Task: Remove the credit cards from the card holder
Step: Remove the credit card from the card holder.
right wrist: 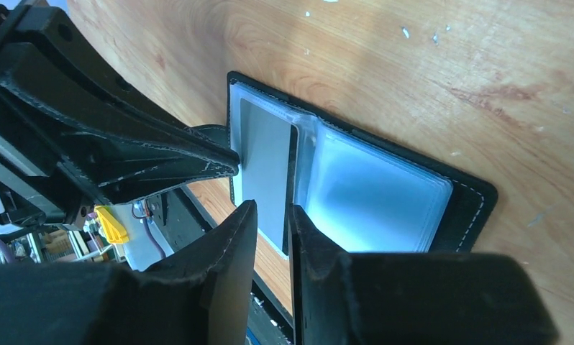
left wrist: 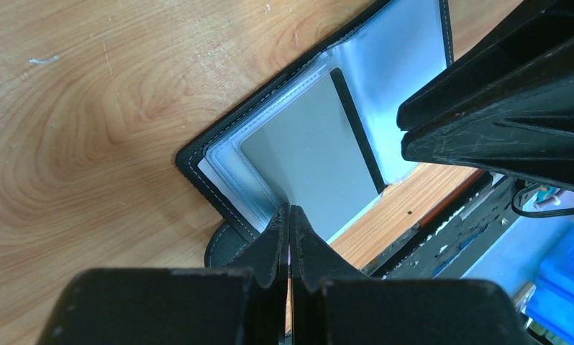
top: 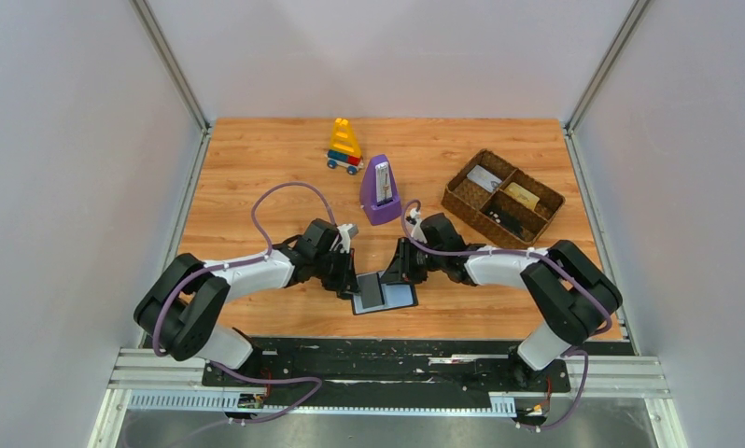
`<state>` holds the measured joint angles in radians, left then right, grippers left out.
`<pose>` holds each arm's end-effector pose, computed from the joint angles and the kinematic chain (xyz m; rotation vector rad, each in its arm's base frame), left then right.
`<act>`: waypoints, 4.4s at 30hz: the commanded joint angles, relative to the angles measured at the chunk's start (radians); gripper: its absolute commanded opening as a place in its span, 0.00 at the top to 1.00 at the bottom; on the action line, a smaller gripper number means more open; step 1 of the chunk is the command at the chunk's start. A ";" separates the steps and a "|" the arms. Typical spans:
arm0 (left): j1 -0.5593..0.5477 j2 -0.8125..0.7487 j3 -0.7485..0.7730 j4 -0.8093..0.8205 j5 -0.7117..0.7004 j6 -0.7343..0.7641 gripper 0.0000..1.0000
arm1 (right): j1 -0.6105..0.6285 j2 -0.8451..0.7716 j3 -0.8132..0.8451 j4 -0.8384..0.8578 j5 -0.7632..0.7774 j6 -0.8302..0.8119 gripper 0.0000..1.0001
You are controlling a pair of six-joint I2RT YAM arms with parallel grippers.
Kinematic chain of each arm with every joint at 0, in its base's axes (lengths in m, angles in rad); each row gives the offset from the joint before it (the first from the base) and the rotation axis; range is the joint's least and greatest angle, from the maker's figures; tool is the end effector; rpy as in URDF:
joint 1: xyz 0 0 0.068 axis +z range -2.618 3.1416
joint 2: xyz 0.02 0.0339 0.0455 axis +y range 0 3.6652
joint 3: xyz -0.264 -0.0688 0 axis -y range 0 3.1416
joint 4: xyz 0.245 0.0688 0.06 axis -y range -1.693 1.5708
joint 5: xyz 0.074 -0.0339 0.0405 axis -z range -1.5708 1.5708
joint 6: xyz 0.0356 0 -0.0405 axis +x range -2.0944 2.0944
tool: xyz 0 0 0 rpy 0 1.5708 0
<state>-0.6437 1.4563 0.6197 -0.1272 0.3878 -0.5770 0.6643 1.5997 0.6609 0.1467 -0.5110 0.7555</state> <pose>0.1995 -0.1665 0.1462 0.2572 2.7061 -0.9236 0.2212 0.1953 0.1404 -0.1602 2.6165 1.2134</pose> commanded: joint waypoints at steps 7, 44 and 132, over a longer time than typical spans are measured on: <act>-0.002 0.024 -0.027 -0.001 -0.030 0.044 1.00 | 0.008 0.043 0.004 0.060 0.000 0.007 0.77; -0.002 0.038 -0.028 -0.002 -0.017 0.046 1.00 | -0.005 0.133 0.000 0.187 -0.144 0.008 0.89; 0.026 -0.417 0.046 0.055 0.011 -0.567 0.24 | 0.464 -0.527 -0.173 0.160 0.880 -1.194 1.00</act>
<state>-0.6220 1.0718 0.6994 -0.1371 0.3954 -1.0447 1.0210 1.0222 0.4854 0.2111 0.1841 -0.2623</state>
